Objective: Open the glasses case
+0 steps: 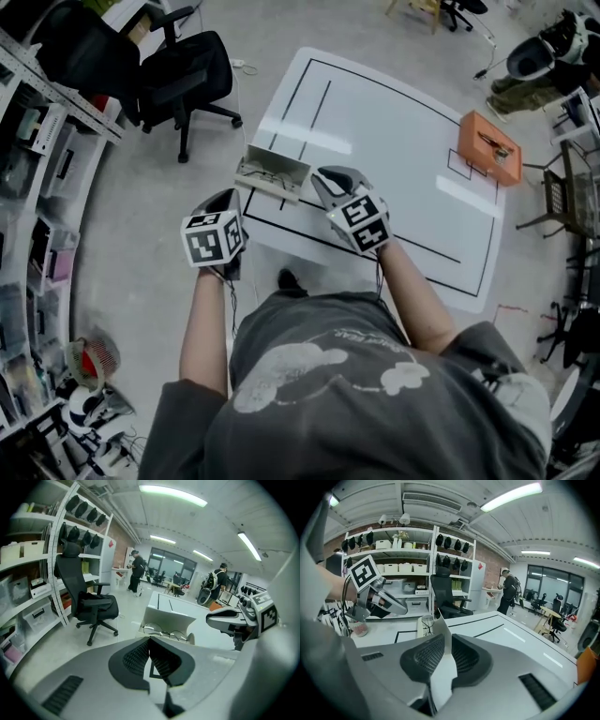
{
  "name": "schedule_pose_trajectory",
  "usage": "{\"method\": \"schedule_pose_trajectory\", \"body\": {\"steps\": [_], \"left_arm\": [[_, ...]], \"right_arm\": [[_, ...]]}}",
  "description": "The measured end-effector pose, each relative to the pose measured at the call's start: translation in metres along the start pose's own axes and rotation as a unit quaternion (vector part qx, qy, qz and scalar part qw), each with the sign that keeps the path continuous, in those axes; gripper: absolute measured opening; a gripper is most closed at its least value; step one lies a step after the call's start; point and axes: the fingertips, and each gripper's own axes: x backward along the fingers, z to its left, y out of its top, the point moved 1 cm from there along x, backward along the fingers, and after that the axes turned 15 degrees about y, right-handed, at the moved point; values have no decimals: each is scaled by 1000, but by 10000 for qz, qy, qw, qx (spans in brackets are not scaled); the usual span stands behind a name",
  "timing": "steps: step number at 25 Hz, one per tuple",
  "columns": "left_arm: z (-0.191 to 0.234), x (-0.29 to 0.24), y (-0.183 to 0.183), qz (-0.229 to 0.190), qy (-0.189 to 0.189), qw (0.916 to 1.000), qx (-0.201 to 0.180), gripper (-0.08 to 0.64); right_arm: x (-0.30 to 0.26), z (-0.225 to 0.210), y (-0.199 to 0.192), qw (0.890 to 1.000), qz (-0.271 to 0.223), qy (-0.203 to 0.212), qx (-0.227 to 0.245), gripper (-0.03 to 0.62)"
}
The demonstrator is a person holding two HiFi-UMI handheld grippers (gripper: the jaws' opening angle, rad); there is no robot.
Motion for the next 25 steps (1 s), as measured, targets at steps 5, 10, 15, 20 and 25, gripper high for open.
{"method": "schedule_pose_trajectory", "body": {"steps": [5, 10, 15, 20, 25], "left_arm": [[-17, 42, -6, -308, 225, 9991, 161, 2], [-40, 81, -19, -584, 396, 9970, 326, 3], [-65, 117, -36, -823, 511, 9940, 502, 3], [-95, 148, -57, -1006, 600, 9911, 633, 3], [-126, 181, -83, -1148, 674, 9887, 690, 3]], "right_arm": [[32, 13, -6, 9999, -65, 57, 98, 4], [67, 26, -17, 9995, -144, 182, 197, 2], [103, 39, -30, 9988, -145, 305, 342, 1], [138, 52, -49, 9978, -198, 448, 449, 0], [170, 64, -61, 9964, -395, 639, 399, 0]]}}
